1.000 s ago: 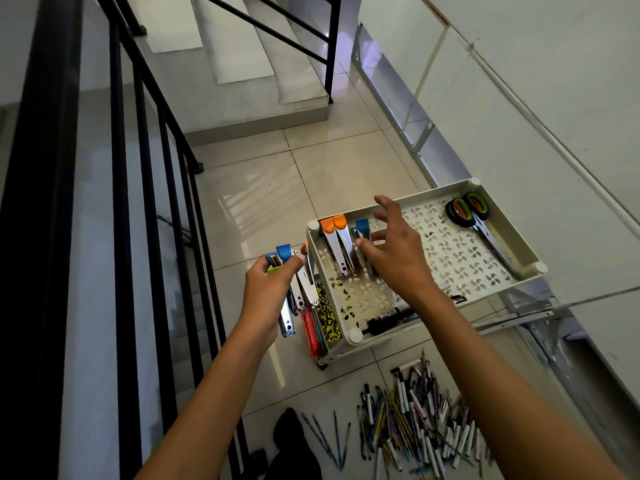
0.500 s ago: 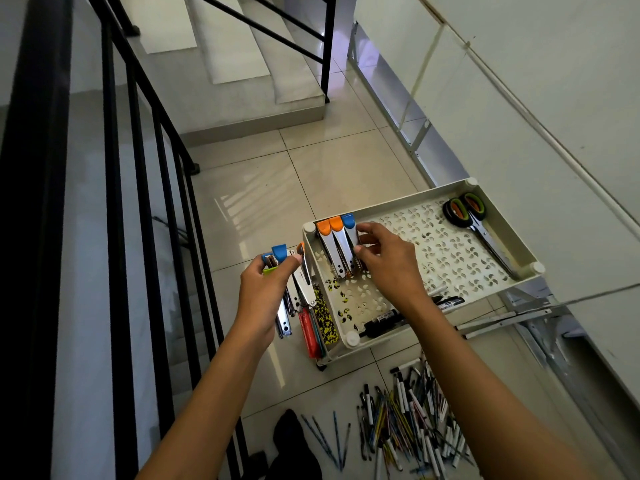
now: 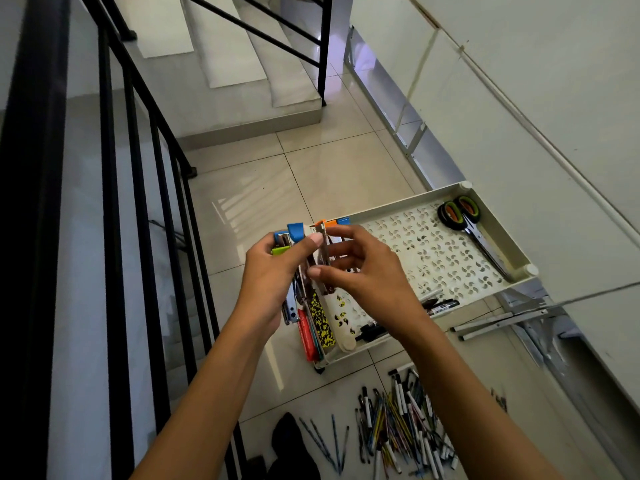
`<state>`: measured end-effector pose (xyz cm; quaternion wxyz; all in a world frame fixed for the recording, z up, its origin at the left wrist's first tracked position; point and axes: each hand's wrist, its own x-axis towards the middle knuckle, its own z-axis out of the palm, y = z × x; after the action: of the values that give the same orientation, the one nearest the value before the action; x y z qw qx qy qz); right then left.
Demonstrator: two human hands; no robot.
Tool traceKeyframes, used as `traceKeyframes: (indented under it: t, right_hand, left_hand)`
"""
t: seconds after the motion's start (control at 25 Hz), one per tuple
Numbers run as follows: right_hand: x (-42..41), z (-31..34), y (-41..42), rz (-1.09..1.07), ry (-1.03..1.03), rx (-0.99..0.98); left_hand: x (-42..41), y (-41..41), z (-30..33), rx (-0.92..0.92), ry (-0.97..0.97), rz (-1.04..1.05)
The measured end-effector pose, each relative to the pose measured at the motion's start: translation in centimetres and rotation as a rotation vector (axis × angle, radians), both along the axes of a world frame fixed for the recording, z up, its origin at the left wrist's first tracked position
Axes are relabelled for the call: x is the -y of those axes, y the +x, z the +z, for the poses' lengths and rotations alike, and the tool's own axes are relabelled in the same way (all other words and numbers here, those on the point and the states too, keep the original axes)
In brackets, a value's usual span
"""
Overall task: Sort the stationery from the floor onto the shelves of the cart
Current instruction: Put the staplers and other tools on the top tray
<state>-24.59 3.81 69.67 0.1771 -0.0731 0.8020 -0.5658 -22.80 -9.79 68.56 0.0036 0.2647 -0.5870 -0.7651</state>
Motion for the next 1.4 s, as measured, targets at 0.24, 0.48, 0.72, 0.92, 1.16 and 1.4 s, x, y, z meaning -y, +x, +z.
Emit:
traceKeyframes:
  t: [0.24,0.48,0.72,0.92,1.16,1.4]
  right_hand:
    - [-2.6,0.2,-1.2,-0.113,-0.045,0.087]
    - [-4.7,-1.7,-4.0,-0.225,0.369,-0.047]
    - [-3.0,-5.4,-4.5,-0.208,0.436,-0.201]
    - [-3.4,-5.5,-3.4,-0.218,0.404,-0.218]
    - [-2.8,-5.5,-4.0,-0.244,0.335,-0.157]
    - [-2.9,-3.1,-2.8,-0.261,0.248,-0.186]
  left_hand:
    - [-1.4,-0.1,0.1,-0.052,-0.068,-0.091]
    - [-0.5,0.7,-3.0,0.147,-0.226,0.086]
    - [-1.7,1.0,-4.2,0.2,-0.251,0.047]
    - [-1.6,0.8,-4.3,0.197,-0.268,0.015]
    - [-1.4,0.7,-4.0,0.197,-0.275,-0.012]
    - [-0.7,0.9,-2.2,0.153,-0.221,0.029]
